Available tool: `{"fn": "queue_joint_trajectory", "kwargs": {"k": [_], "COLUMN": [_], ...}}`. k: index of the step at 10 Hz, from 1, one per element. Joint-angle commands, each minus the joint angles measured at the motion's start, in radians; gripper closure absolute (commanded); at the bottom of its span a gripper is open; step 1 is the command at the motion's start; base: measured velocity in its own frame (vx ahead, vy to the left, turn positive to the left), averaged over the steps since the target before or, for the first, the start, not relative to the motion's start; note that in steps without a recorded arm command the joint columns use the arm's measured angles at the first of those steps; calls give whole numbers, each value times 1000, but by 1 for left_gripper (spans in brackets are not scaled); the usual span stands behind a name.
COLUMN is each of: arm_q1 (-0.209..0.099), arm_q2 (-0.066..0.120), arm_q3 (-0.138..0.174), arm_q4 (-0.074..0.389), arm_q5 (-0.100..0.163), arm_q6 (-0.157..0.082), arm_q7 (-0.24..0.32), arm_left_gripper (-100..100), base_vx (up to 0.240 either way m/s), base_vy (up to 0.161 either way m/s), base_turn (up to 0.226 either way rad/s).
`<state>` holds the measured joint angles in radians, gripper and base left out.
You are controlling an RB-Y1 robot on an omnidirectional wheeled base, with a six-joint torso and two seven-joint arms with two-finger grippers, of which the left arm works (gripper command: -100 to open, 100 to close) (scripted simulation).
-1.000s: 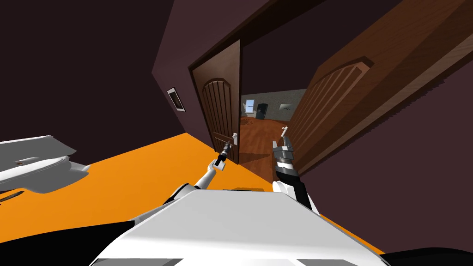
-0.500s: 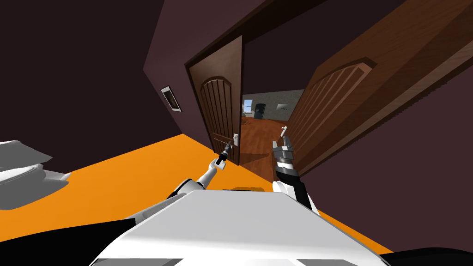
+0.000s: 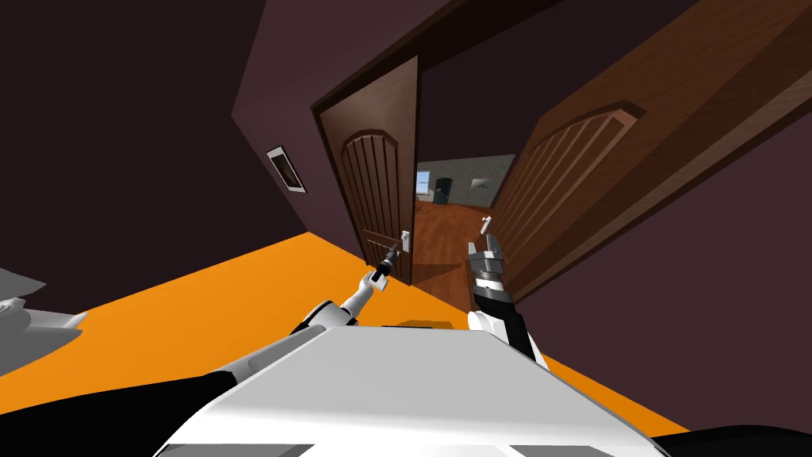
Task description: Push the door open
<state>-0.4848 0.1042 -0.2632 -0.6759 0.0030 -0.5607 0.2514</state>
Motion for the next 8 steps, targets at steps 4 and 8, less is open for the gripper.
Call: {"fn": "queue_joint_trajectory", "kwargs": {"k": [4,8], "arm_q1": [-50,-72], "arm_q2": [-2,-3], "arm_q3": [-14,-21], "arm_q4": [85,121], "arm_q5": [-2,-3], "arm_q6": [2,5], "arm_q7": [16,23], "arm_left_gripper": [-100,-100], "base_vx": [38,38], "base_vy": [67,67], "base_turn": [-62,-42]}}
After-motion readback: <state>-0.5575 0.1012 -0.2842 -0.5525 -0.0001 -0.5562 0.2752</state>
